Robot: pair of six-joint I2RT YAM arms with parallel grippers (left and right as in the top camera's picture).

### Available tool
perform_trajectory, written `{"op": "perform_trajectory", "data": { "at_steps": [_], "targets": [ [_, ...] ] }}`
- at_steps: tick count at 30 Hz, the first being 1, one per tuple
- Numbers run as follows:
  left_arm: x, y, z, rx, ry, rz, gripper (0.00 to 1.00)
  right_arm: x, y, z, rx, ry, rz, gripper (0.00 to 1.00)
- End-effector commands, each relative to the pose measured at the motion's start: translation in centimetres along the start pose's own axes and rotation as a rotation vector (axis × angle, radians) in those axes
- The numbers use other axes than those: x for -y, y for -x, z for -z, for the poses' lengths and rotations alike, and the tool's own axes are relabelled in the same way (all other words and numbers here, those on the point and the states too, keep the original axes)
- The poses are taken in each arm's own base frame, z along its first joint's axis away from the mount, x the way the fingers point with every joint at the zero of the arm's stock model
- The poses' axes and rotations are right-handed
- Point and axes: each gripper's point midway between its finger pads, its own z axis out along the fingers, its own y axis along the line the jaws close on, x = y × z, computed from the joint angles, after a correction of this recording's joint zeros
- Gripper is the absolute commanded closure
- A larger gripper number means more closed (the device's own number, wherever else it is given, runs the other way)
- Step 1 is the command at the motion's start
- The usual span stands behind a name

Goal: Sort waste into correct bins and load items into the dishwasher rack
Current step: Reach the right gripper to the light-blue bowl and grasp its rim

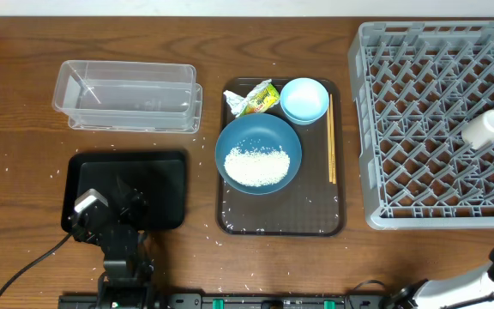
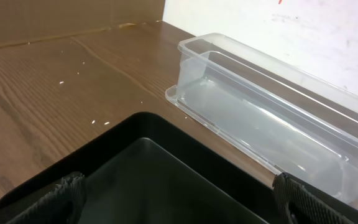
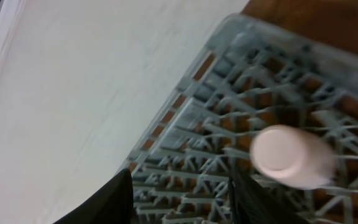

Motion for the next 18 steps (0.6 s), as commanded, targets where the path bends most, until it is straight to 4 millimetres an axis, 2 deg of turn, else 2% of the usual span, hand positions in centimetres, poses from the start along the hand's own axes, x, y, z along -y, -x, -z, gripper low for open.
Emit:
{"op": "perform_trajectory", "data": {
  "at_steps": [1, 5, 7, 8, 10, 13, 18],
  "targets": [
    [-0.8, -1.3, -0.1, -0.031, 0.034, -0.027, 0.02, -4.9, -2.3, -0.8, -0.043, 0.062, 0.102, 0.53],
    [-0.8, -1.3, -0.1, -0.032, 0.033, -0.027, 0.02, -12.0, -7.9, -2.7, -0.176, 0.229, 0.205, 0.54],
    [-0.8, -1.3, -0.1, -0.032, 0.033, -0.027, 0.02, -15.1, -11.3, -3.7, -0.237, 0.286, 0.292, 0.54],
    [-0.8, -1.3, -0.1, -0.032, 0.033, -0.027, 0.02, -16.1, -12.7, -4.1, -0.258, 0.295, 0.322, 0.53],
    [-0.8, -1.3, -0.1, -0.031, 0.033, -0.027, 0.02, -17.3, -16.3, -5.3, -0.305, 0.238, 0.373, 0.54],
    [-0.8, -1.3, -0.1, -0.032, 0.033, -0.027, 0.02, -17.9, -21.5, -6.5, -0.353, 0.101, 0.475, 0.54],
    [-0.8, -1.3, -0.1, -0.032, 0.033, -0.027, 0.02, -19.7, -29.7, -7.0, -0.407, -0.04, 0.696, 0.5]
  ]
}}
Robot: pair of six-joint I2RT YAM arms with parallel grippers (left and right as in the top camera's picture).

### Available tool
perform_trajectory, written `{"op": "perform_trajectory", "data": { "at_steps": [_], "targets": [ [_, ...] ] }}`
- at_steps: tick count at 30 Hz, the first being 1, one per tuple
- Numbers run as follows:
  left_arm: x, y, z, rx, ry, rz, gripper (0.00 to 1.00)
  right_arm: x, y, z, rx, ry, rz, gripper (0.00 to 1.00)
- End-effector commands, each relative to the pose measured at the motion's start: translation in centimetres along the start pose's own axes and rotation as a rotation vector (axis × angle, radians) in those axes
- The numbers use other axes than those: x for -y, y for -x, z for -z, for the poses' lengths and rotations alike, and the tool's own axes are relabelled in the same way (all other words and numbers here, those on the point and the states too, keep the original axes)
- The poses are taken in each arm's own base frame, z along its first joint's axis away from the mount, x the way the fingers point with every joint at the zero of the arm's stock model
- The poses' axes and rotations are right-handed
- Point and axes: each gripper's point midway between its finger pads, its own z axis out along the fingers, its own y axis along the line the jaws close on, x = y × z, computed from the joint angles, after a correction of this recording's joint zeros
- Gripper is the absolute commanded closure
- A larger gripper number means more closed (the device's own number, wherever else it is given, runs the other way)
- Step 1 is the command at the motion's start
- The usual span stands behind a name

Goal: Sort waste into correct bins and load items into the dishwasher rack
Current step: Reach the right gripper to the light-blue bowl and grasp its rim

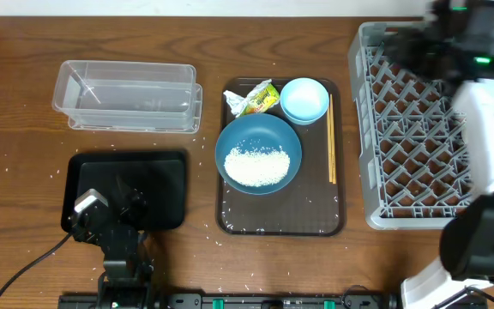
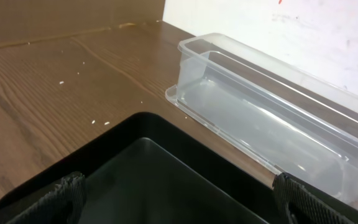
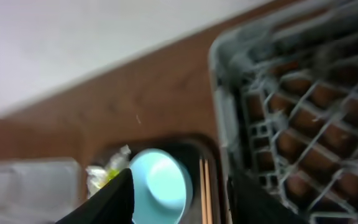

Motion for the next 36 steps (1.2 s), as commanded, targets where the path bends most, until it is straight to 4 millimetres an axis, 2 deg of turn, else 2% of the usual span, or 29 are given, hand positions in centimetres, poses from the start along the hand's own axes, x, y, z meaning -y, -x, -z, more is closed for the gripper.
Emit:
{"op": "perform_trajectory", "data": {
  "at_steps": [1, 5, 6, 12, 16, 20, 36],
  "targets": [
    [-0.8, -1.3, -0.1, -0.032, 0.033, -0.027, 0.02, -1.6, -1.4, -1.1, 0.027, -0.192, 0.169, 0.49],
    [-0.8, -1.3, -0.1, -0.032, 0.033, -0.027, 0.02, -5.2, -4.7, -4.5, -0.008, -0.237, 0.285, 0.48],
    [-0.8, -1.3, -0.1, -0.032, 0.033, -0.027, 0.02, -6.3, -6.0, -6.1, -0.021, -0.237, 0.317, 0.49],
    [-0.8, -1.3, -0.1, -0.032, 0.033, -0.027, 0.02, -9.2, -10.8, -11.5, -0.094, -0.174, 0.389, 0.56],
    [-0.8, -1.3, -0.1, -0.032, 0.033, -0.027, 0.02, -10.5, -13.5, -13.5, -0.127, -0.167, 0.44, 0.6],
    [-0.8, -1.3, -0.1, -0.032, 0.033, -0.027, 0.02, -10.6, -15.0, -14.4, -0.135, -0.206, 0.475, 0.6],
    [-0.8, -1.3, -0.1, -0.032, 0.033, -0.027, 0.02, -7.6, -18.6, -17.3, -0.228, -0.291, 0.483, 0.62]
  ]
}}
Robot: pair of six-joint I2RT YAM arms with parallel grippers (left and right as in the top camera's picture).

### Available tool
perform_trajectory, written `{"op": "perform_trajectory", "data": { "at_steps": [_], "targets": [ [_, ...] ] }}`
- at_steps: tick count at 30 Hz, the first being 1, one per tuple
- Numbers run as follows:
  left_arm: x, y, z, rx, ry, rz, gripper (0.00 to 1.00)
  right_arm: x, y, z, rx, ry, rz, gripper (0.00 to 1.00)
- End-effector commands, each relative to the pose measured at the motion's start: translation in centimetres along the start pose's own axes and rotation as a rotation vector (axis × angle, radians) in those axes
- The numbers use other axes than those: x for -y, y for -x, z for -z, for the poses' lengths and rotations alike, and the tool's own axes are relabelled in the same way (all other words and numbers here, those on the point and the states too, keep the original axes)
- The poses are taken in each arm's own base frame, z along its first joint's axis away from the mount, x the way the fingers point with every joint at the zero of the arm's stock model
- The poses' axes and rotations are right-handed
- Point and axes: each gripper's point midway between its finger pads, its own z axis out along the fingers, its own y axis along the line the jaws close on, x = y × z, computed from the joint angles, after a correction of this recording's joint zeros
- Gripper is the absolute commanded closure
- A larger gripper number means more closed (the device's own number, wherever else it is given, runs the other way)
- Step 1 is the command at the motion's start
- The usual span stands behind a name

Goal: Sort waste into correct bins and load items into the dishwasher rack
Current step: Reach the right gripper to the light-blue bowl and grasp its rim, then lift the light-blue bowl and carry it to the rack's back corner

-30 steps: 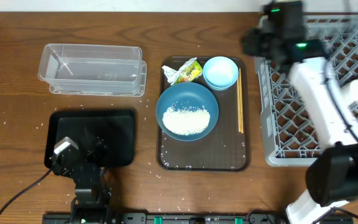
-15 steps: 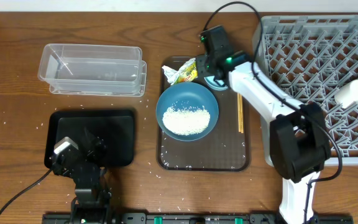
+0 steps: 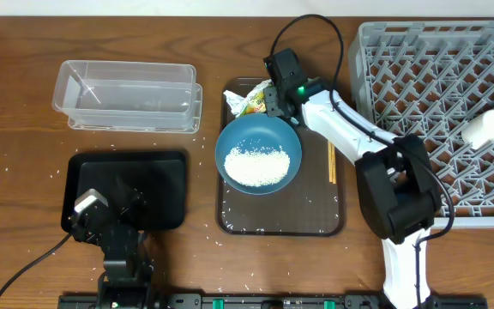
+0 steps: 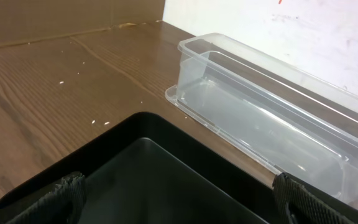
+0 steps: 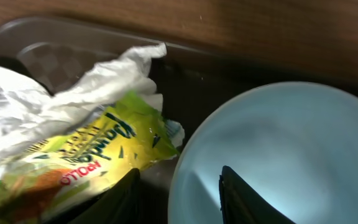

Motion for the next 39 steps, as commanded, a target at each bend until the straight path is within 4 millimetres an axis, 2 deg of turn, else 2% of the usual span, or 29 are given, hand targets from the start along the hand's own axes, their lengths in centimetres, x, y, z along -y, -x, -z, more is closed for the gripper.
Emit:
{"op": "perform_trajectory", "data": {
  "at_steps": [1, 12, 15, 19, 23, 26, 28, 30, 32, 33, 37, 39],
  "targets": [
    [-0.8, -1.3, -0.1, -0.032, 0.033, -0.027, 0.02, 0.4, -0.8, -1.0, -0.023, -0.026, 0.004, 0.64],
    [-0.8, -1.3, -0.1, -0.031, 0.034, -0.027, 0.02, 0.1, -0.5, -0.6, -0.027, -0.019, 0.005, 0.97],
    [-0.8, -1.3, -0.1, -0.032, 0.033, -0.027, 0.02, -0.5, -0.3, -0.1, -0.037, 0.012, -0.003, 0.99],
    [-0.8, -1.3, -0.1, -0.032, 0.033, -0.027, 0.02, -0.5, 2.3, 2.2, -0.003, 0.042, -0.029, 0.99],
    [-0.8, -1.3, -0.1, -0.032, 0.033, -0.027, 0.02, 1.3, 7.1, 7.0, 0.091, 0.045, -0.074, 0.99],
    [-0.8, -1.3, -0.1, -0.032, 0.033, -0.027, 0.02, 4.6, 10.8, 11.4, 0.175, 0.03, -0.128, 0.99],
    [-0.8, -1.3, -0.1, -0.031, 0.033, -0.027, 0.02, 7.1, 12.5, 13.8, 0.216, 0.023, -0.156, 0.99],
    [-0.8, -1.3, -0.1, -0.032, 0.033, -0.027, 0.02, 10.7, 13.8, 16.2, 0.256, 0.014, -0.214, 0.99],
    [-0.8, -1.3, -0.1, -0.031, 0.033, -0.027, 0.02, 14.3, 14.5, 17.8, 0.286, 0.025, -0.272, 0.99],
    [-0.8, -1.3, -0.1, -0.031, 0.034, -0.027, 0.02, 15.3, 14.6, 18.2, 0.294, 0.032, -0.289, 0.99],
    [-0.8, -1.3, -0.1, -0.031, 0.033, -0.027, 0.02, 22.2, 14.1, 18.9, 0.303, 0.129, -0.406, 0.99],
    [-0.8, -1.3, -0.1, -0.031, 0.034, -0.027, 0.02, 24.8, 13.8, 18.9, 0.311, 0.208, -0.444, 0.99]
  ]
}}
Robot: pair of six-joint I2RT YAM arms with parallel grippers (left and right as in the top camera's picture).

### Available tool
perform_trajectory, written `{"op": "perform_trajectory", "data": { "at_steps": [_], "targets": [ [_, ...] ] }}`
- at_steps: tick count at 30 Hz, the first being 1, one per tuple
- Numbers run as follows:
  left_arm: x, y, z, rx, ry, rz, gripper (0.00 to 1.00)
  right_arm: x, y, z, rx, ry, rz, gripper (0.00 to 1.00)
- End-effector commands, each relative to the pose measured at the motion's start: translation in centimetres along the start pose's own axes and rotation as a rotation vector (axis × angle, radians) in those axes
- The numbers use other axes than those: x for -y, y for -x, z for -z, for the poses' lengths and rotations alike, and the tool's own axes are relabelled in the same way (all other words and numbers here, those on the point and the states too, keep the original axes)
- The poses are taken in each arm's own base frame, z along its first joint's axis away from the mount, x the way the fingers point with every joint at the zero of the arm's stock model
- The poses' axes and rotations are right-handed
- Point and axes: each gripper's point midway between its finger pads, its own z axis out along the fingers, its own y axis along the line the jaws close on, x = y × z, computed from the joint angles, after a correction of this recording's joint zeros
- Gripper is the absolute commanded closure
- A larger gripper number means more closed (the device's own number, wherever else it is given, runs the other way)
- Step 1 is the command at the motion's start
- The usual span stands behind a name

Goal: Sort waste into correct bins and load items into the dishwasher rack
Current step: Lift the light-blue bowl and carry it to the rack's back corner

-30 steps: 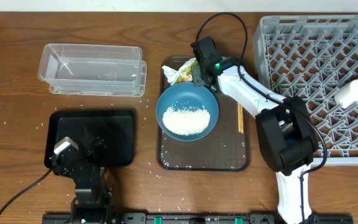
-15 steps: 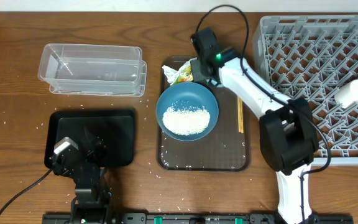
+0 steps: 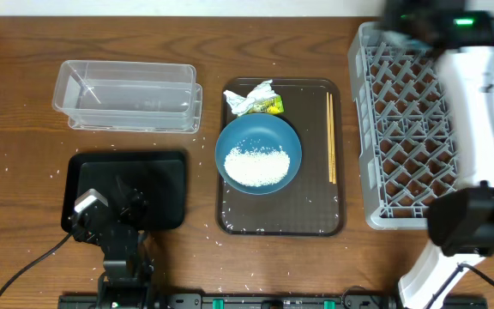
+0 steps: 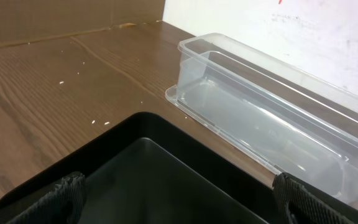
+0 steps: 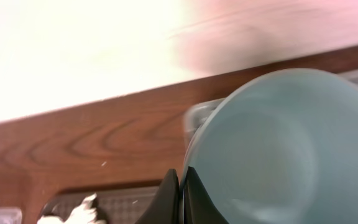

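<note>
My right gripper (image 5: 180, 186) is shut on the rim of the small light-blue bowl (image 5: 272, 143) and holds it in the air. In the overhead view the right arm (image 3: 474, 94) is blurred above the far side of the grey dishwasher rack (image 3: 401, 154). On the brown tray (image 3: 230, 215) are the large blue bowl with rice (image 3: 258, 154), a crumpled yellow-green wrapper (image 3: 254, 99) and the chopsticks (image 3: 330, 137). My left gripper (image 4: 180, 194) stands open over the black bin (image 4: 148, 180), holding nothing.
A clear plastic bin (image 3: 127, 94) stands at the back left, beyond the black bin (image 3: 127, 184). Rice grains are scattered on the wooden table (image 3: 24, 129). The right arm hides part of the rack.
The right gripper was at the small bowl on the tray. Now it is shut on the bowl's rim, and the bowl is off the tray, up by the rack's far side. The left arm is unchanged.
The right arm was first low at the right edge, its camera on the rack and a white cup. Then it was over the rack's far side, then at the small bowl beside the wrapper. Now it holds that bowl near the rack. The left gripper stayed open over the black bin.
</note>
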Motion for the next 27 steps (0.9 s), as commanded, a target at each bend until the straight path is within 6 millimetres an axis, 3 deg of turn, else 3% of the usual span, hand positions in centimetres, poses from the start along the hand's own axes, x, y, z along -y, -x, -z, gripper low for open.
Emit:
{"op": "perform_trajectory", "data": {
  "at_steps": [1, 5, 11, 18, 27],
  "targets": [
    [-0.8, -1.3, -0.1, -0.031, 0.033, -0.027, 0.02, 2.1, 0.0, -0.6, -0.057, 0.204, -0.067, 0.99],
    [-0.8, -1.3, -0.1, -0.032, 0.033, -0.027, 0.02, 5.0, 1.4, -0.8, -0.038, 0.43, -0.129, 0.99],
    [-0.8, -1.3, -0.1, -0.032, 0.033, -0.027, 0.02, 10.6, 1.8, -3.0, -0.029, 0.513, -0.295, 0.99],
    [-0.8, -1.3, -0.1, -0.032, 0.033, -0.027, 0.02, 13.2, 2.2, -3.5, 0.011, 0.744, -0.298, 0.99],
    [-0.8, -1.3, -0.1, -0.032, 0.033, -0.027, 0.02, 17.2, -0.4, -7.0, -0.063, 0.733, -0.493, 0.99]
  ]
}}
